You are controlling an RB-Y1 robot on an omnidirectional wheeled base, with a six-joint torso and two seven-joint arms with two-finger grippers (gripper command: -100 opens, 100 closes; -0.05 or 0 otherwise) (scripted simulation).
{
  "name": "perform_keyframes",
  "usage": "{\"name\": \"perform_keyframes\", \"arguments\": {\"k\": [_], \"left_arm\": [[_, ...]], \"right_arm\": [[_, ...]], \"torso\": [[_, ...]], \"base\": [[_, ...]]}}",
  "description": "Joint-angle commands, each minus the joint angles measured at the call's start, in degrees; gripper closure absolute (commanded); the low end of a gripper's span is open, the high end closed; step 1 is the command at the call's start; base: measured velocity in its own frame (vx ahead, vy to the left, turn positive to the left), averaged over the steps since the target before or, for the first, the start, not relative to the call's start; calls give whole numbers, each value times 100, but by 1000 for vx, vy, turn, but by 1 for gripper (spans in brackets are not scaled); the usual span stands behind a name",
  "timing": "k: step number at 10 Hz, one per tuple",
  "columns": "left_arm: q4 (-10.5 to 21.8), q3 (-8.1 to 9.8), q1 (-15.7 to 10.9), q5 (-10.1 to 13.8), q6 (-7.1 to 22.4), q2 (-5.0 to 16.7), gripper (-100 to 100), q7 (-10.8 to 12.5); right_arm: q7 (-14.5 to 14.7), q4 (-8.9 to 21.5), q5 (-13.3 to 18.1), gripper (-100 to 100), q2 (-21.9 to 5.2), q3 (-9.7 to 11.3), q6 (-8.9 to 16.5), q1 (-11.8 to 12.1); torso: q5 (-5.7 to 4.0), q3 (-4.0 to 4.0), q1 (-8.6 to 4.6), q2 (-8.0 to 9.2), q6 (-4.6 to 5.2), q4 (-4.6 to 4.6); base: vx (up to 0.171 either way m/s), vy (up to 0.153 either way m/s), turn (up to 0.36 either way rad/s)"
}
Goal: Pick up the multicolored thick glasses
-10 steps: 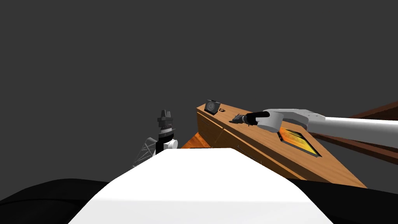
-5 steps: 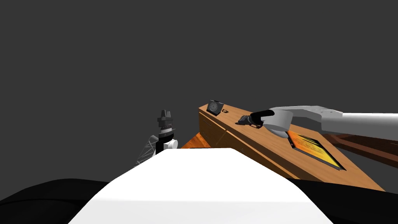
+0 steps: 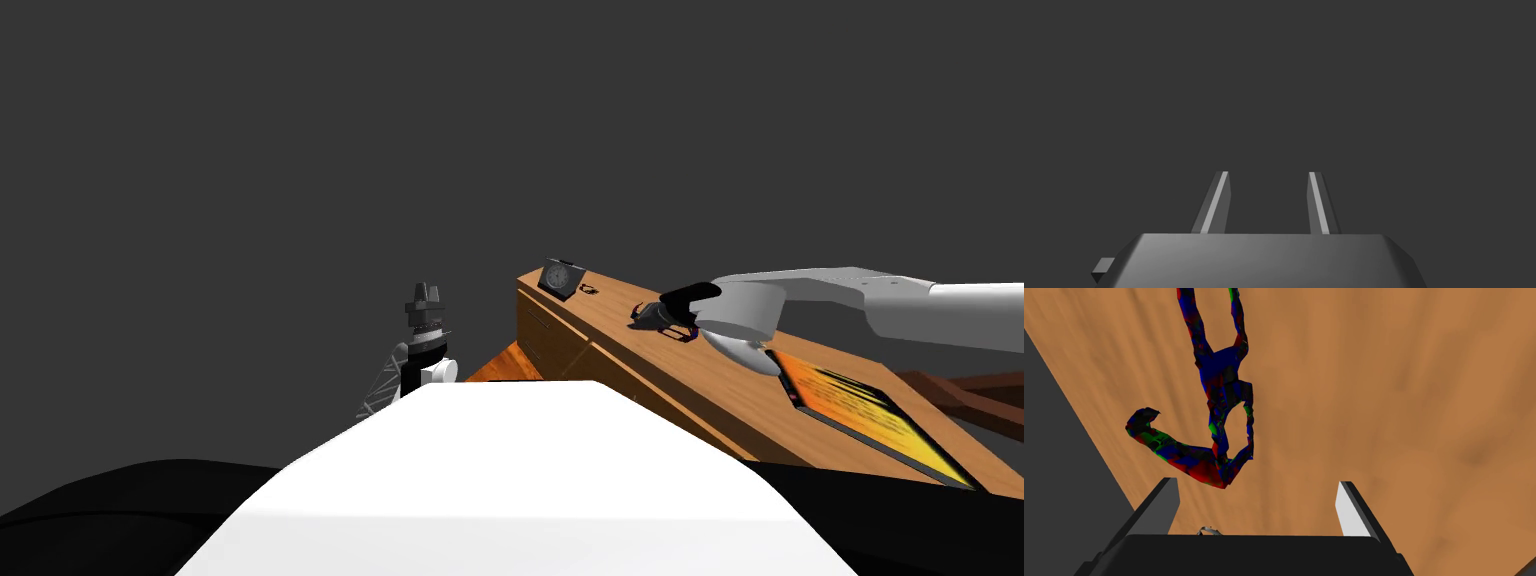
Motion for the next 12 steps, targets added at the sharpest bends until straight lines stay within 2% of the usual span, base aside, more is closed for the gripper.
{"name": "perform_keyframes", "arguments": {"k": [1,2,4,5,8,9,12], "left_arm": [[0,0,0,0,0,0,0,0],[0,1,1,0,0,0,0,0],[0,0,0,0,0,0,0,0],[0,0,0,0,0,0,0,0],[0,0,0,0,0,0,0,0],[0,0,0,0,0,0,0,0],[0,0,0,0,0,0,0,0]], "right_arm": [[69,-102,-129,-100,-286,101,110,-13],[69,-102,-129,-100,-342,101,110,-13],[371,-74,-382,-100,-726,394,394,92],[371,-74,-382,-100,-730,394,394,92],[694,-56,-660,-100,-1110,762,708,264],[694,-56,-660,-100,-1110,762,708,264],[874,-56,-819,-100,-1292,1000,887,394]], "torso": [[0,0,0,0,0,0],[2,1,1,1,3,1],[3,5,3,8,1,3],[1,2,3,3,0,1],[1,2,1,3,2,1],[1,1,2,2,1,1],[0,5,0,8,3,3]], "base": [[28,4,51],[12,2,-30],[19,8,155],[25,1,63],[24,4,104],[16,3,32],[11,2,61]]}}
